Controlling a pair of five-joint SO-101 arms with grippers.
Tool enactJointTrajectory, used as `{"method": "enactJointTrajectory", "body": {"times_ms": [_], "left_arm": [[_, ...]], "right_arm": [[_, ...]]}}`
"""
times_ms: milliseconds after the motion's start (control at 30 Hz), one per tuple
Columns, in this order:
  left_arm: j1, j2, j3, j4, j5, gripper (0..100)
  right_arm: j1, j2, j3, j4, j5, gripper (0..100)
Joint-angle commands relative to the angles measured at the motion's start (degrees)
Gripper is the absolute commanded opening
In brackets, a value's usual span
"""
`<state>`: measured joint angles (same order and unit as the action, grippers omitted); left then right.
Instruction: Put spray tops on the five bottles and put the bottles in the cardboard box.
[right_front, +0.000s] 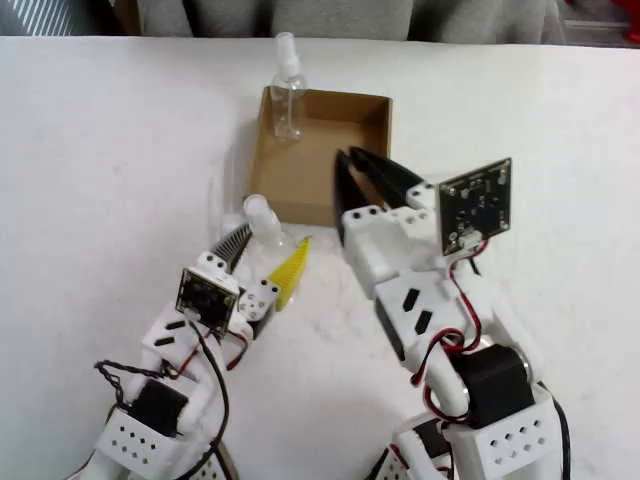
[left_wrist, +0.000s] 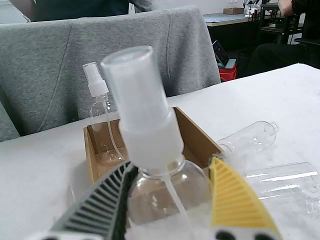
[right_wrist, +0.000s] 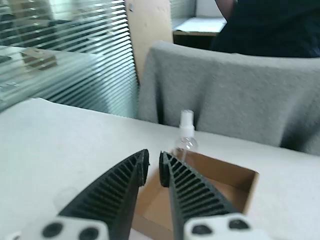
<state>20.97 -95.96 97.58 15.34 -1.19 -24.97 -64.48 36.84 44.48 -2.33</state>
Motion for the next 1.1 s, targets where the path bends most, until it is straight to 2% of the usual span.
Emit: {"method": "enactJointTrajectory", "body": {"times_ms": [0, 200, 433, 567, 833, 1067], "left_arm": [[-1.6, -1.3, -0.3, -1.1, -0.4, 2], [-1.7, -1.2, -0.3, -2.4, -0.4, 2], [-2.9, -1.2, -0.7, -13.6, -0.3, 2], [-3.9, -1.2, -3.2, -14.8, -0.3, 2], [-3.5, 1.2, -12.1, -14.8, -3.9, 2], [-4.0, 25.1, -30.6, -15.2, -4.1, 2]], "right_arm": [[8.4, -2.9, 7.6, 2.7, 0.2, 1.5], [12.7, -5.9, 27.0, -7.4, 0.2, 1.5], [13.2, -11.8, 45.1, -20.8, 0.2, 1.5], [13.2, -17.3, 52.0, -23.6, 0.2, 1.5], [13.2, -30.0, 60.4, -23.3, 0.3, 1.5], [14.1, -38.5, 60.0, -13.3, 0.3, 1.5]]}}
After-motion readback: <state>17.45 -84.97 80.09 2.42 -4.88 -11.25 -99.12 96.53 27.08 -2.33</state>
